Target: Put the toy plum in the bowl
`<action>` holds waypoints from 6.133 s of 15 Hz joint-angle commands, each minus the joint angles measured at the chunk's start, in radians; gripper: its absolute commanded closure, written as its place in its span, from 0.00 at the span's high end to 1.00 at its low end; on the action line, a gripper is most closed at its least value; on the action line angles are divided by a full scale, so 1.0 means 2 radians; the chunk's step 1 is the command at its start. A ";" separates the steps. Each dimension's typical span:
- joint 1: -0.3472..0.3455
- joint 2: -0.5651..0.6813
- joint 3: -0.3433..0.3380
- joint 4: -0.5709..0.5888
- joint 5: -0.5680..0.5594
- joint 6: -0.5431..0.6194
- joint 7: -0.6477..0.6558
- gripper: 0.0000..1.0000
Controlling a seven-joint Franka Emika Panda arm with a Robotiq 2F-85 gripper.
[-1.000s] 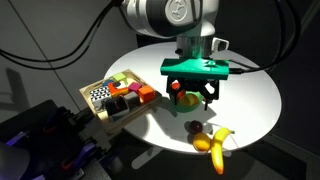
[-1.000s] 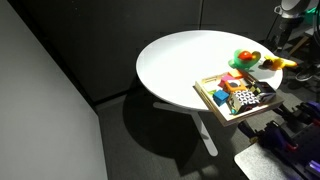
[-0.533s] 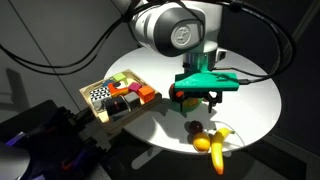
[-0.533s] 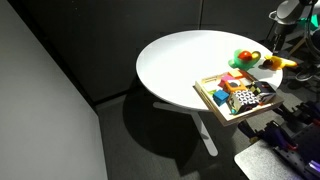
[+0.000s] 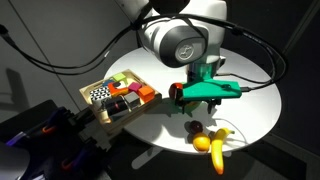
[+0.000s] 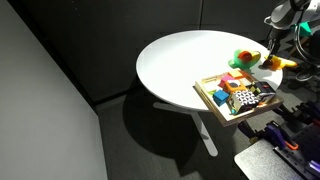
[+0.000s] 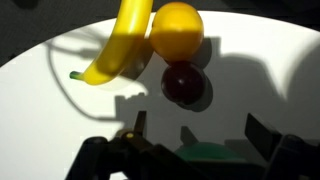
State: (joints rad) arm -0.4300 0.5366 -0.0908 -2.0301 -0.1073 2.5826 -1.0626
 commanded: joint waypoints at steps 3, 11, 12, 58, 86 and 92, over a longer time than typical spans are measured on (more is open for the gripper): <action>-0.025 0.037 0.016 0.034 0.018 0.000 -0.054 1.00; -0.024 0.075 0.010 0.046 0.007 0.017 -0.067 1.00; -0.023 0.078 0.009 0.047 0.006 0.020 -0.066 1.00; 0.115 -0.028 -0.038 0.054 -0.065 -0.062 0.352 1.00; 0.110 -0.253 -0.044 -0.113 -0.071 -0.218 0.349 1.00; 0.110 -0.313 -0.046 -0.157 -0.058 -0.207 0.353 1.00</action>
State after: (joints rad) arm -0.2181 -0.0052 -0.1729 -2.2811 -0.2285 2.1477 -0.3845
